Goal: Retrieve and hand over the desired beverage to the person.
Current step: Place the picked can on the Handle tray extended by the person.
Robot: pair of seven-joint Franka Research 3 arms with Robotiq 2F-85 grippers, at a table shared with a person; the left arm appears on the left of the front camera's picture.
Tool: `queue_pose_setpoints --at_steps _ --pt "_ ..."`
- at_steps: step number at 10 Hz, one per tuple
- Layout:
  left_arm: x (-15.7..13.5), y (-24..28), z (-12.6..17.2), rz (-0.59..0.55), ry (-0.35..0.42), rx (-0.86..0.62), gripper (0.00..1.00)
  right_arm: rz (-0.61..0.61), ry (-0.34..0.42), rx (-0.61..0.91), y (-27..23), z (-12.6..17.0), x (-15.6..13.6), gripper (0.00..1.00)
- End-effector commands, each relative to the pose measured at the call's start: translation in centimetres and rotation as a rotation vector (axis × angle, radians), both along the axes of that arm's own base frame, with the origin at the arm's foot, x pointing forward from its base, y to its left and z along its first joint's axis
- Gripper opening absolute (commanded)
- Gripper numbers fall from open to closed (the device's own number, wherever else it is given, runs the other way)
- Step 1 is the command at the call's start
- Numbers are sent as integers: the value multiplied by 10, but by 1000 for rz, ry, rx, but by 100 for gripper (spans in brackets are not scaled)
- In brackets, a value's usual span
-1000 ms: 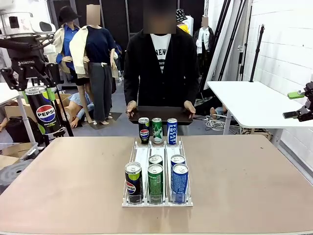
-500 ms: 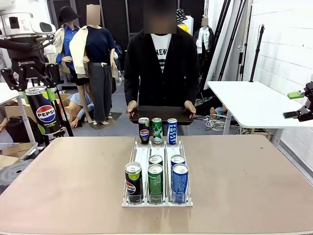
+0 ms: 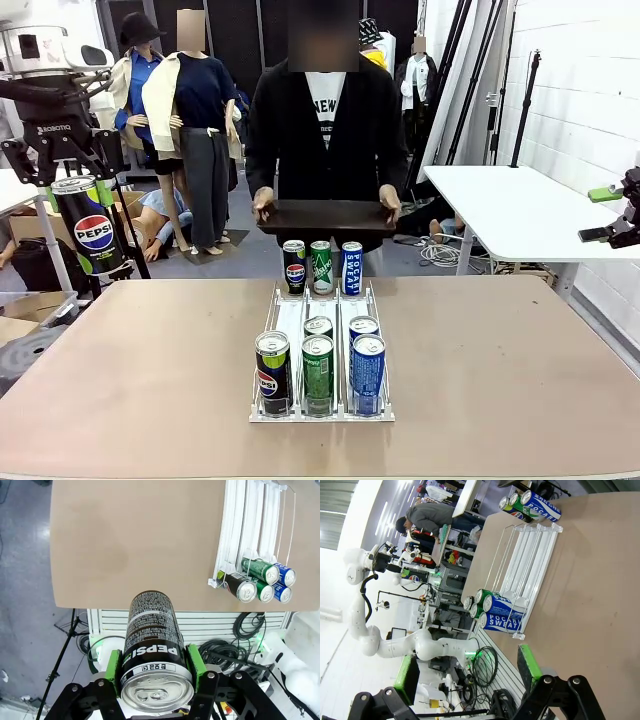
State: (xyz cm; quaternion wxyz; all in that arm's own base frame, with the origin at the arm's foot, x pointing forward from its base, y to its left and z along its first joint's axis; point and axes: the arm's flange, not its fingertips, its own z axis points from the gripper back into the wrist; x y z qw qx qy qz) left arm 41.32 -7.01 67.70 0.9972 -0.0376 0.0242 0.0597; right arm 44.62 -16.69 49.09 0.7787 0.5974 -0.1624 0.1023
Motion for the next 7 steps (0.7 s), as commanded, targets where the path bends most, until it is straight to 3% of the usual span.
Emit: queue_pose_setpoints --at_steps 1,7 --pt "-3 0 3 0 -7 -6 0 0 10 2 1 1 0 100" --pt "-3 0 3 0 -7 -6 0 0 10 2 1 1 0 100"
